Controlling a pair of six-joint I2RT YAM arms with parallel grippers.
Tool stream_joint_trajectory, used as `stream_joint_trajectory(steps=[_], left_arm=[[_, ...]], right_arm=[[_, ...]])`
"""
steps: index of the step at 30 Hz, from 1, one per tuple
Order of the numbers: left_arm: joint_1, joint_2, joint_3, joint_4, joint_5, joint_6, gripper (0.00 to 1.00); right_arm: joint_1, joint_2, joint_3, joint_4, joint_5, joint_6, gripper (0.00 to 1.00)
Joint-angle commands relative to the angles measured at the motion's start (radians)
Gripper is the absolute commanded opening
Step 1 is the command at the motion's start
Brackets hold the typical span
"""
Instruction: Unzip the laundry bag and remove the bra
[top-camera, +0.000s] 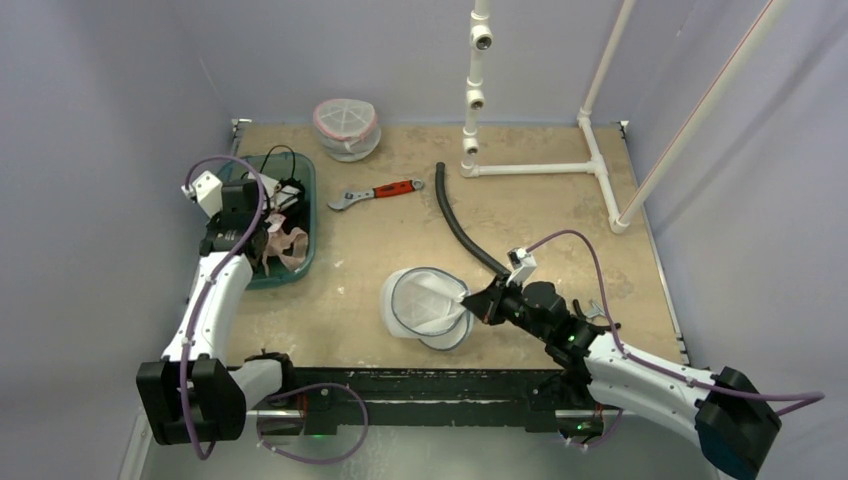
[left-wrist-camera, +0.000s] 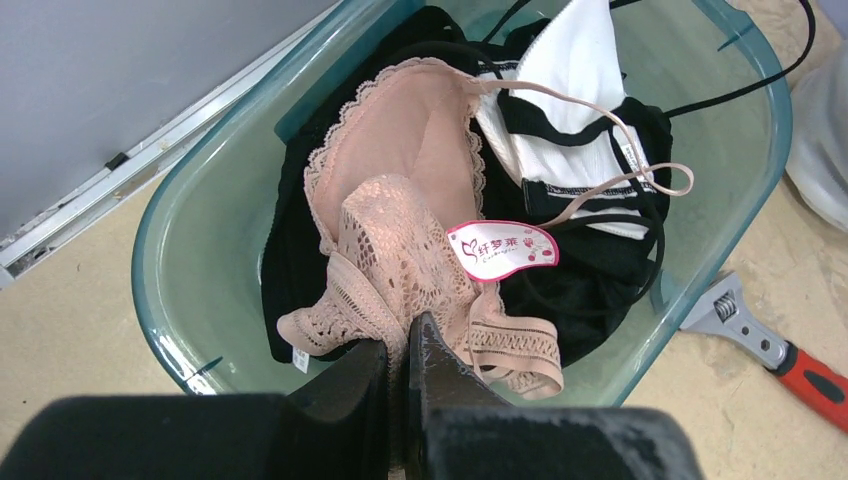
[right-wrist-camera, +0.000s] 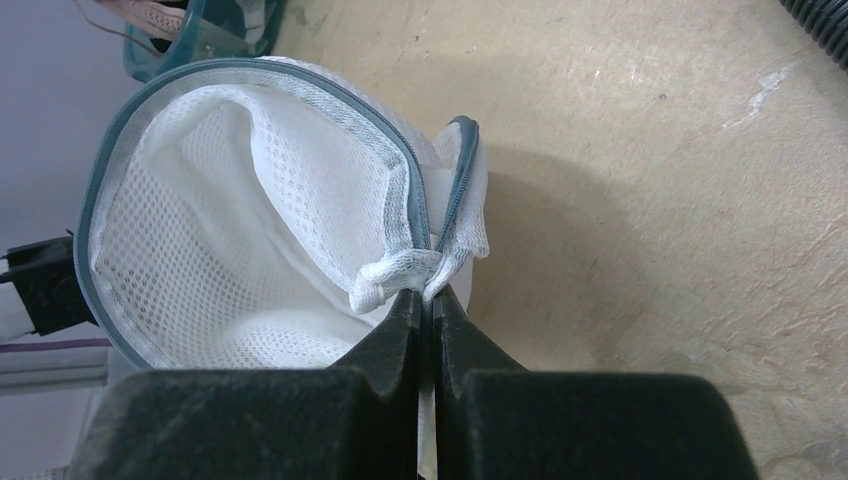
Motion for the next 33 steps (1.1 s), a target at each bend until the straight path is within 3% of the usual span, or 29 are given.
stream_joint_trajectory(steps=[1, 5, 11, 16, 21, 26, 30, 33], left_arm=[[0.015, -0.009, -0.019, 0.077, -0.002, -0.012, 0.0], [0.015, -0.035, -0.057, 0.241, 0.022, 0.088, 0.0], [0.015, -0.011, -0.131, 0.446, 0.195, 0.252, 0.0], [0.015, 0.027, -0.14, 0.381, 0.238, 0.24, 0.01], [0.015, 0.002, -0.074, 0.243, 0.181, 0.202, 0.35], [0.015, -0.099, 0.002, 0.116, 0.075, 0.195, 0.58], [0.015, -0.142, 0.089, 0.003, 0.025, 0.18, 0.68], [0.014, -0.181, 0.078, 0.034, 0.143, 0.168, 0.72]], right_arm=[[-0.001, -0.005, -0.017, 0.035, -0.017, -0.019, 0.0], [-0.003, -0.009, -0.025, 0.045, -0.017, -0.016, 0.0], [-0.001, 0.032, -0.025, 0.077, -0.017, -0.015, 0.0], [-0.003, 0.044, -0.014, 0.073, -0.017, -0.027, 0.0], [-0.002, 0.027, -0.012, 0.051, -0.01, -0.035, 0.0], [-0.001, 0.012, -0.01, 0.048, -0.009, -0.039, 0.0], [-0.002, 0.022, -0.006, 0.049, -0.012, -0.042, 0.0], [-0.002, 0.024, -0.013, 0.056, -0.011, -0.038, 0.0]])
